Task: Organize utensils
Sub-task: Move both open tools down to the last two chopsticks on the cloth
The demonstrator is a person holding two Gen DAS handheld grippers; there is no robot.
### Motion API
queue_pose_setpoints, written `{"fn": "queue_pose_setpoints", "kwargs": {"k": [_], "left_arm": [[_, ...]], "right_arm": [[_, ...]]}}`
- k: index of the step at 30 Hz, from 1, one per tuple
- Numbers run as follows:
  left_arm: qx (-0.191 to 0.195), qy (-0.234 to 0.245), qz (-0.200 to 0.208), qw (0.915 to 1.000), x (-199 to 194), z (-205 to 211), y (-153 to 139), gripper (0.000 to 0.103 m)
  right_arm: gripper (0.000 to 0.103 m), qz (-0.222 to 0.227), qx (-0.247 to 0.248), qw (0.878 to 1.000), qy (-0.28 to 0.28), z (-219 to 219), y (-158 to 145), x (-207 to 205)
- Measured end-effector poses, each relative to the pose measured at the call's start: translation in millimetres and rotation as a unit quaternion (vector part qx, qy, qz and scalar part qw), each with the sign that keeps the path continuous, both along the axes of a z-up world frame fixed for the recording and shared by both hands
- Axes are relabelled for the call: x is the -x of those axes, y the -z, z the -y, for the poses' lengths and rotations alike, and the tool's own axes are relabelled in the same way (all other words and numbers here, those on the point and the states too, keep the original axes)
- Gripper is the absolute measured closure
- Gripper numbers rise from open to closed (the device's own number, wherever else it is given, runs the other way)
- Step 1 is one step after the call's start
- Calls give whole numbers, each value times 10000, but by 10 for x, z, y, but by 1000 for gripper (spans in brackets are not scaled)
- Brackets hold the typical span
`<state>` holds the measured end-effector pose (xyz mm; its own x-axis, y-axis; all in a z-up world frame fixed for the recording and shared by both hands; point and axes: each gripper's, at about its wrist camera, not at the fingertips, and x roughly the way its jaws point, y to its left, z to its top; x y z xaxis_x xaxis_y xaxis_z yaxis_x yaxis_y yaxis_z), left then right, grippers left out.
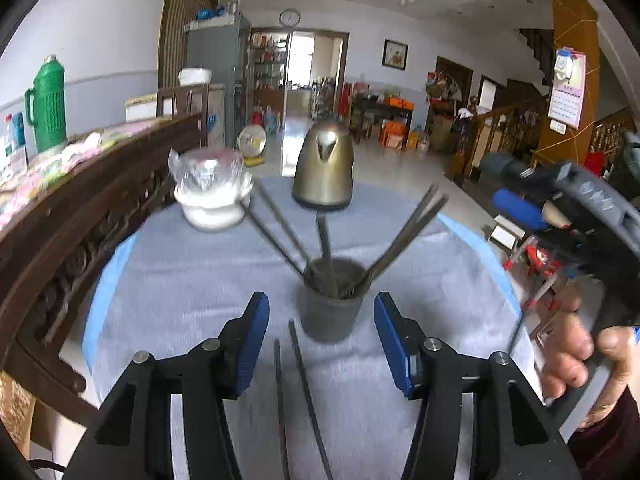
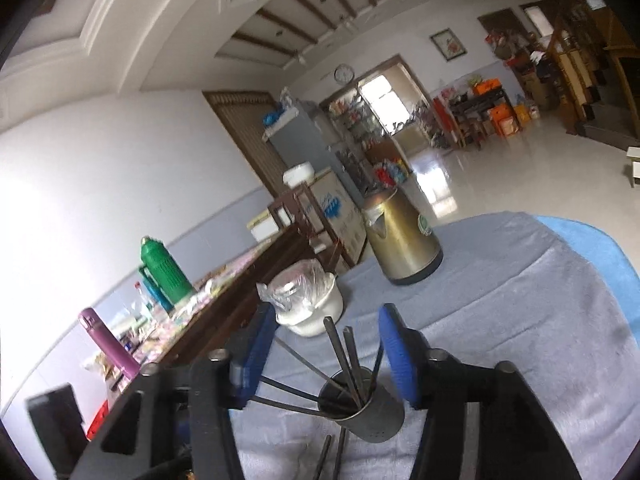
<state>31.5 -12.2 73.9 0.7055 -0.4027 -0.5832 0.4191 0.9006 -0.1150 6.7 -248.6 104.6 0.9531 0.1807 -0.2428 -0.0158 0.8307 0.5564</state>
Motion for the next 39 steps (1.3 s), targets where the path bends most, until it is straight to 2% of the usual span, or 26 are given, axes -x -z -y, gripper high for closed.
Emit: {"fn": "queue_pose_setpoints", "kwargs": {"k": [6, 11, 16, 24, 39], "left_arm": [[-85, -140, -465, 9988, 62, -76, 327, 46], [-304, -334, -721, 9964, 94, -138, 521, 45], [-520, -586, -656, 9948, 88, -217, 586, 41], [-715, -693, -706, 9925, 36, -263, 695, 41], [-782, -887, -826, 9895, -65, -407, 840, 41]], "right_arm": [[44, -143, 111, 9998, 24, -39, 191, 254], [44, -597, 64, 9981, -99, -91, 522, 269], [44, -921, 60, 9954, -249, -188, 768, 234], [44, -1285, 54, 9905, -490, -362, 1042, 125], [44, -1664, 167, 9827, -793, -658, 1205, -30]]}}
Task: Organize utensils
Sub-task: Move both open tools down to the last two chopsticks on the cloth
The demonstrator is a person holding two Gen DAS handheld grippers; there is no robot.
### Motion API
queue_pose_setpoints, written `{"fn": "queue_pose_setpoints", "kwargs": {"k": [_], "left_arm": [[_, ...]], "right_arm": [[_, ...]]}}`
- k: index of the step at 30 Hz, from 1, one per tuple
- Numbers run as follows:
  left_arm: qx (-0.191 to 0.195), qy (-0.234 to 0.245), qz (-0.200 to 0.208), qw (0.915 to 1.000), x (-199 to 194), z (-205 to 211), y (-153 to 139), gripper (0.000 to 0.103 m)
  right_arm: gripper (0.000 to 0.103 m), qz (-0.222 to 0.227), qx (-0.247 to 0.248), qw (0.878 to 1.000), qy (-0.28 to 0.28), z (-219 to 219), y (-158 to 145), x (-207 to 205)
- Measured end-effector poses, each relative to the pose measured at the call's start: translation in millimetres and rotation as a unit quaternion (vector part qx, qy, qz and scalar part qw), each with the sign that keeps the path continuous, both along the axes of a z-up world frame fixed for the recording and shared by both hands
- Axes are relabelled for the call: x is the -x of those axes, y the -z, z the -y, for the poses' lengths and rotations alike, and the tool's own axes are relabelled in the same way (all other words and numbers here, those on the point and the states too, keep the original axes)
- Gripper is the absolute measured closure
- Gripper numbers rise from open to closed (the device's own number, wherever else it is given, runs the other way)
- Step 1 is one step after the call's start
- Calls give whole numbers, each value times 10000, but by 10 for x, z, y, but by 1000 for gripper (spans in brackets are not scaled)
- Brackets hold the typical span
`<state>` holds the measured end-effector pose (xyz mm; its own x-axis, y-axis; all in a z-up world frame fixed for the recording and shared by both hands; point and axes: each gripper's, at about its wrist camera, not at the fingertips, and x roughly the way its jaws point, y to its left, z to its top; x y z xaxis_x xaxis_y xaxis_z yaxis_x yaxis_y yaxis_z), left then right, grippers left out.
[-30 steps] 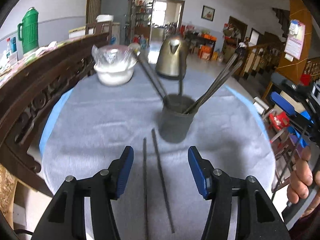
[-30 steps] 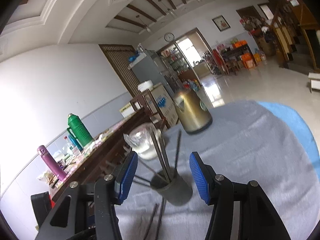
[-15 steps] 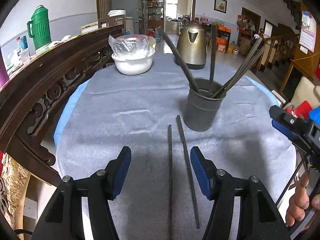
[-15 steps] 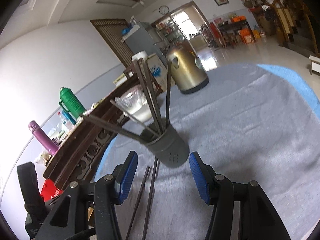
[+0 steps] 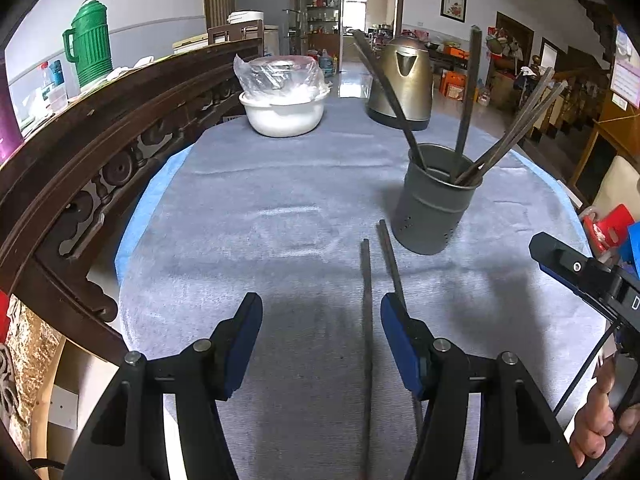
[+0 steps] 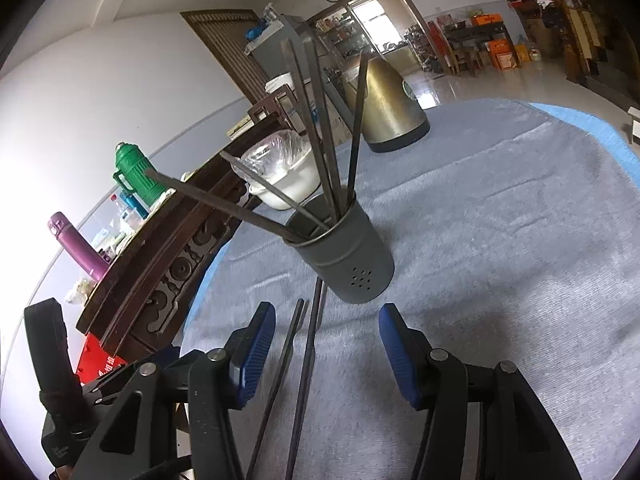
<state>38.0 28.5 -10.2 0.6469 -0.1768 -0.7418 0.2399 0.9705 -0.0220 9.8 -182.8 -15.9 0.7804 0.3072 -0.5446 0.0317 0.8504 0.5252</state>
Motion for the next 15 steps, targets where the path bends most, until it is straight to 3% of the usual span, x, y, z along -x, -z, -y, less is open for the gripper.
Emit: {"fn": "queue_pose_setpoints", "kwargs": {"k": [15], "left_arm": [[-2, -64, -109, 9999, -45, -61, 72, 41]], "right_arm": [[44, -215, 131, 9993, -282, -192, 79, -64]]}}
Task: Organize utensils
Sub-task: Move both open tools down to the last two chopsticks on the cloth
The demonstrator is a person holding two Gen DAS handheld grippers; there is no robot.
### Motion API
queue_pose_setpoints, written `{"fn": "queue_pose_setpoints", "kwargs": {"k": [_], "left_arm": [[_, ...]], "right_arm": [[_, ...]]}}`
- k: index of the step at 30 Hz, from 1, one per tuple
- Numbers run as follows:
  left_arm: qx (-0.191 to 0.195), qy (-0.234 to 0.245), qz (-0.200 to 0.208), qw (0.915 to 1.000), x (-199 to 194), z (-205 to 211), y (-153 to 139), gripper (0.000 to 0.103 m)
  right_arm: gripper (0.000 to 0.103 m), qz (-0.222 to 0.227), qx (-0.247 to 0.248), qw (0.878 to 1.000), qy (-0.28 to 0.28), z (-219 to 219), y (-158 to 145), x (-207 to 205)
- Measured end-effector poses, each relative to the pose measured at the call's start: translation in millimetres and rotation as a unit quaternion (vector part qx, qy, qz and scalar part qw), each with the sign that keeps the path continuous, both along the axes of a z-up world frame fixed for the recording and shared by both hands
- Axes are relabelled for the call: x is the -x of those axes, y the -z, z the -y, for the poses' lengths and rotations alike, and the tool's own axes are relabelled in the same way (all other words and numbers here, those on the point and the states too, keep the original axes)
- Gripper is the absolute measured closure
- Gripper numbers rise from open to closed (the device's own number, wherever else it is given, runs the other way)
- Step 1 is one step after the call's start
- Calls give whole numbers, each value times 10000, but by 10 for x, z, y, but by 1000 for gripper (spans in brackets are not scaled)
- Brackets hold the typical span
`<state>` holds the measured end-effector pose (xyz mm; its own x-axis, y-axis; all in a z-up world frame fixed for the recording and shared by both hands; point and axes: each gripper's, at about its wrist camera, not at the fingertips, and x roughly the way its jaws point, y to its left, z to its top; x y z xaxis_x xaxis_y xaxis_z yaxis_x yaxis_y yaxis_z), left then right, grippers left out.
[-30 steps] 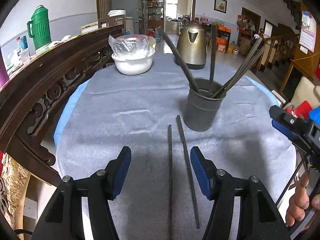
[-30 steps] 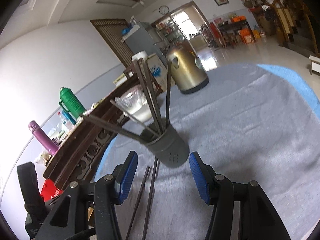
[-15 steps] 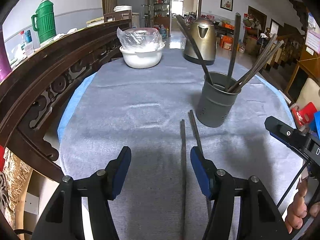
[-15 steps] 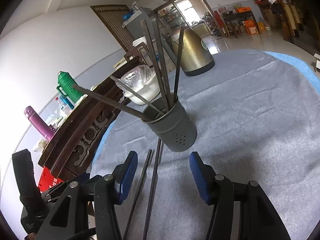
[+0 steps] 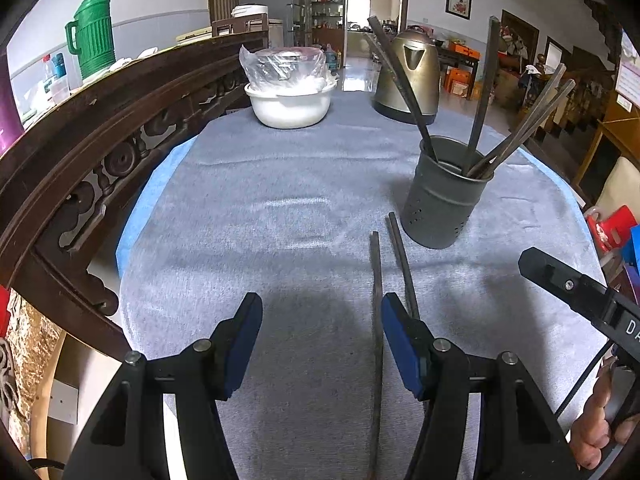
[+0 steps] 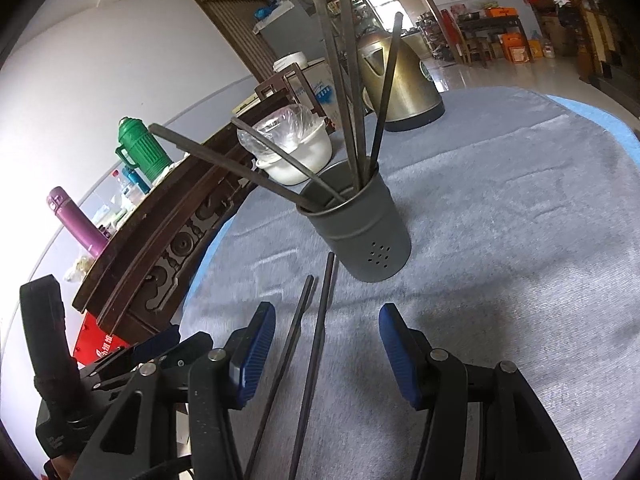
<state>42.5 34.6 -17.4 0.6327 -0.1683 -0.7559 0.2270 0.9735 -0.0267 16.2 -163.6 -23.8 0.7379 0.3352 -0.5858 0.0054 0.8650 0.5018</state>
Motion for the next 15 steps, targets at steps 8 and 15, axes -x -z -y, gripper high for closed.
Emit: {"fn": "queue_pose_setpoints", "kwargs": {"k": [8, 15], "left_arm": [[-45, -12, -65, 10000, -5, -8, 50, 41], [-44, -32, -118, 9999, -17, -26, 90, 41]], "right_arm": [[44, -80, -5, 10000, -52, -32, 25, -9], [44, -179, 37, 9996, -204, -119, 68, -20]]}}
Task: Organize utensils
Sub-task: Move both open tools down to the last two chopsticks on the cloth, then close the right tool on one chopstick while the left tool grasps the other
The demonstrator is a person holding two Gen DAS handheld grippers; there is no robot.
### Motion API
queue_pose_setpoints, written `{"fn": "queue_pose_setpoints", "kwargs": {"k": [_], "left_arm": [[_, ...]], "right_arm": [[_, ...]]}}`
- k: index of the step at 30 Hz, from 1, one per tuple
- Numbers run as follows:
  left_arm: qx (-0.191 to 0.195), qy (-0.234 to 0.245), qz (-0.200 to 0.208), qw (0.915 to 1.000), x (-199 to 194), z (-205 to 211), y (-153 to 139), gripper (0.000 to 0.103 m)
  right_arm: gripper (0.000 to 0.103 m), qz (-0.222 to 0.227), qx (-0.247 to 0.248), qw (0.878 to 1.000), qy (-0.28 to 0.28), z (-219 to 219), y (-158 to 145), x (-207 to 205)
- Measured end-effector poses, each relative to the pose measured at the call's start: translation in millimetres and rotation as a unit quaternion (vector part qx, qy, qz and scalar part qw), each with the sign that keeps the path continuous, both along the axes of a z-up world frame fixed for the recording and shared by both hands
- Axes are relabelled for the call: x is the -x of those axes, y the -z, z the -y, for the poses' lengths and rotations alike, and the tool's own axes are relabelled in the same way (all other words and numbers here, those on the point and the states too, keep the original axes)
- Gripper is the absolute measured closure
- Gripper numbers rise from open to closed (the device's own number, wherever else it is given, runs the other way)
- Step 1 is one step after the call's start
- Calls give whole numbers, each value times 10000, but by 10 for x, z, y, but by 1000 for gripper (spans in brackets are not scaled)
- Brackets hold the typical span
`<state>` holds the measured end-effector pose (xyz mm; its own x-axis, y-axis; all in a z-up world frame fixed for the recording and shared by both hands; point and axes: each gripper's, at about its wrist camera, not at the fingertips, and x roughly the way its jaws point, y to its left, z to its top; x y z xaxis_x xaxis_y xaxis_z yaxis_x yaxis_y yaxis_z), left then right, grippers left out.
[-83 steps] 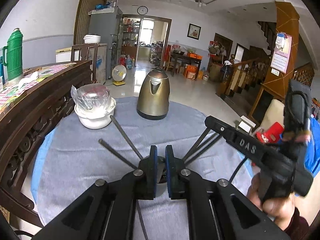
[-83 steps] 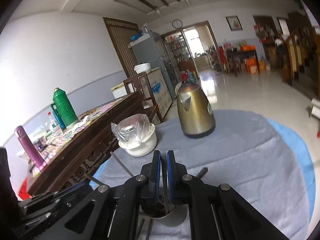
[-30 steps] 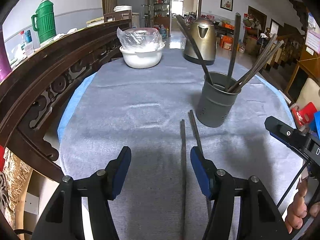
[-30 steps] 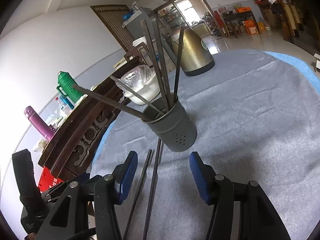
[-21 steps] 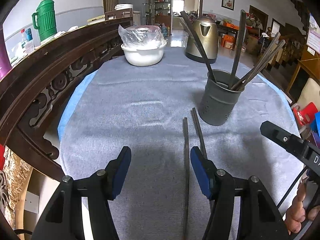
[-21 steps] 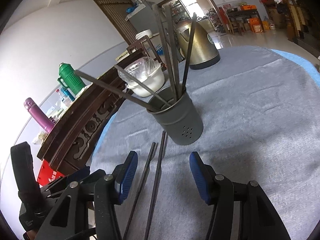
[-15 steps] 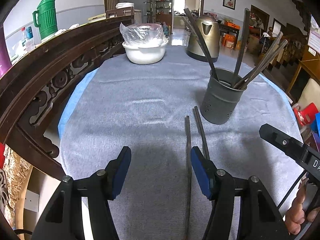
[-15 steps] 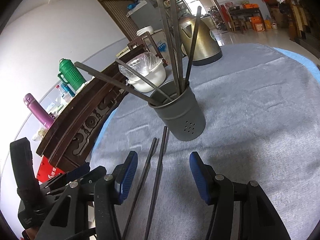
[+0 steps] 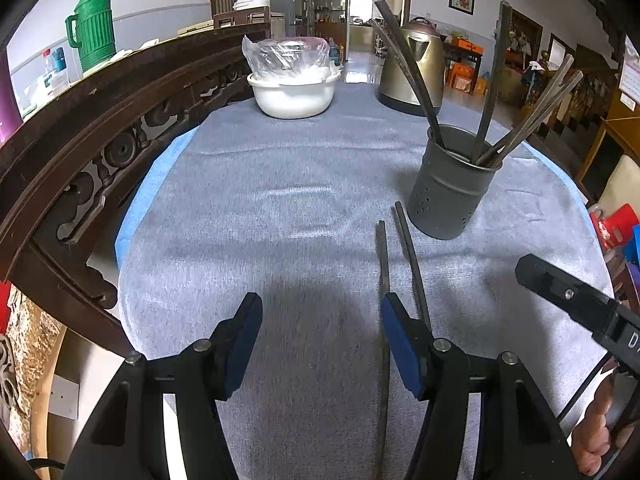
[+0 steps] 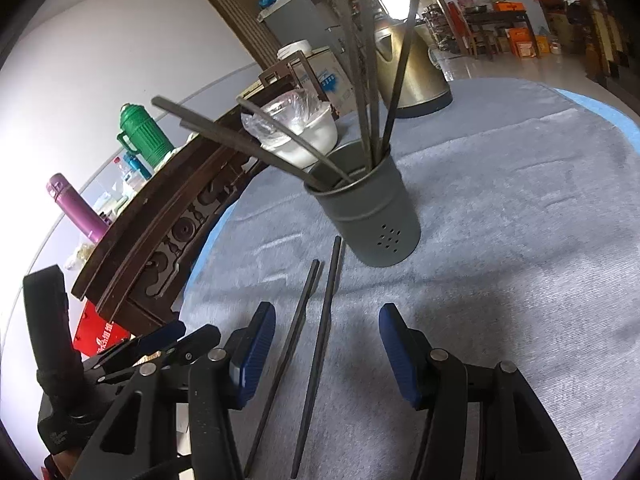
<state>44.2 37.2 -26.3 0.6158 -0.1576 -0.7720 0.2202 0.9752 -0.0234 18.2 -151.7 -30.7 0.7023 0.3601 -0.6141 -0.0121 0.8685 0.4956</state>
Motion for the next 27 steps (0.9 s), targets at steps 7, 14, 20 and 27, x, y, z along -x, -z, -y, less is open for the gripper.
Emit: {"fn": "queue_pose_setpoints", "kwargs": {"k": [7, 14, 20, 27], "left_arm": [[17, -44, -34, 10000, -11, -39, 34, 41], [56, -112, -55, 9999, -29, -103, 56, 41], [156, -183, -127, 9996, -51, -186, 94, 41], [379, -146, -219, 9989, -63, -259, 107, 41]], "right_arm": [[44, -124, 108, 9999, 23, -62, 62, -13], [44, -214, 410, 9989, -19, -132, 50, -41], [58, -368, 597, 9970, -316, -320, 91, -122], [73, -879, 668, 9922, -584, -545, 327, -259]]}}
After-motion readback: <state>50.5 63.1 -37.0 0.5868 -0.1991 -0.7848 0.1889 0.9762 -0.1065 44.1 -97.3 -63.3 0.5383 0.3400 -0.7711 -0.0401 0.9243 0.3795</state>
